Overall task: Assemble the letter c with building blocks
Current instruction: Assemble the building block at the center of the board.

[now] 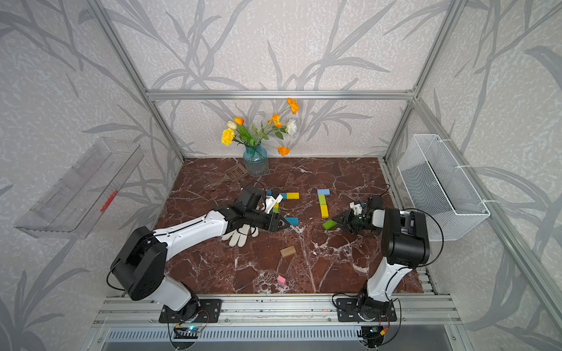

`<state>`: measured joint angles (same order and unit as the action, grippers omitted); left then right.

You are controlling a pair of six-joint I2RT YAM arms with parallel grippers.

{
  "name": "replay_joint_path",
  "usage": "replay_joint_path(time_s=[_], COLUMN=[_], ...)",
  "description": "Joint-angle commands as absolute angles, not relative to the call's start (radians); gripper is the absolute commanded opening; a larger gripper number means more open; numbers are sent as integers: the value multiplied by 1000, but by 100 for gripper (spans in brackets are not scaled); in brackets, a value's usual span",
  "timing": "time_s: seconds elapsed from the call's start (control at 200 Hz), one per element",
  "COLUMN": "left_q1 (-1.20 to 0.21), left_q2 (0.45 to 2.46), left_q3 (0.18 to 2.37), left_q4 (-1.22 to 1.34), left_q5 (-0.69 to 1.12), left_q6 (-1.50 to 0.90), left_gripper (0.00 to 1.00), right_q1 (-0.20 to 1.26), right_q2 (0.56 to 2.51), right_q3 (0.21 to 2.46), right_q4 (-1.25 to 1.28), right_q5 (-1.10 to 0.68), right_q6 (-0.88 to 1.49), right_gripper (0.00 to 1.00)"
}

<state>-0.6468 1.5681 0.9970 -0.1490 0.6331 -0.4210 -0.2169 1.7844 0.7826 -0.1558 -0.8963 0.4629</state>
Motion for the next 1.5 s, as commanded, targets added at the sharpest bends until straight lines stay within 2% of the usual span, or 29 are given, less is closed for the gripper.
replay_joint_path(time_s=[0.0, 0.125, 0.31, 0.38, 0.49, 0.845, 1.495], left_q1=[-644, -647, -647, -647, -646, -646, -646], left_q2=[1549, 1548, 1547, 1547, 1544, 1523, 1512], left_q3=[1003, 1002, 999, 998, 992, 970, 957], left_q4=[-140, -134, -123, -119, -114, -110, -125], left_q5=[629, 630, 629, 627, 628, 630, 621], left_q6=[-425, -431, -437, -440, -443, -445, -431], left_gripper=[52, 53, 53, 52, 52, 53, 52], right_q1=[-222, -222, -216, -207, -200, -152, -89], right_q2=[1735, 1647, 1553, 1522, 1480, 1498, 1665], right_q3=[762, 755, 741, 731, 703, 673, 720], right_q4=[-213, -283, -399, -438, -464, -415, -271], right_q5=[-814, -756, -681, -655, -624, -628, -654], right_q6=[449, 439, 465, 486, 534, 682, 818], right_gripper=[40, 45, 46, 38, 18, 0, 0])
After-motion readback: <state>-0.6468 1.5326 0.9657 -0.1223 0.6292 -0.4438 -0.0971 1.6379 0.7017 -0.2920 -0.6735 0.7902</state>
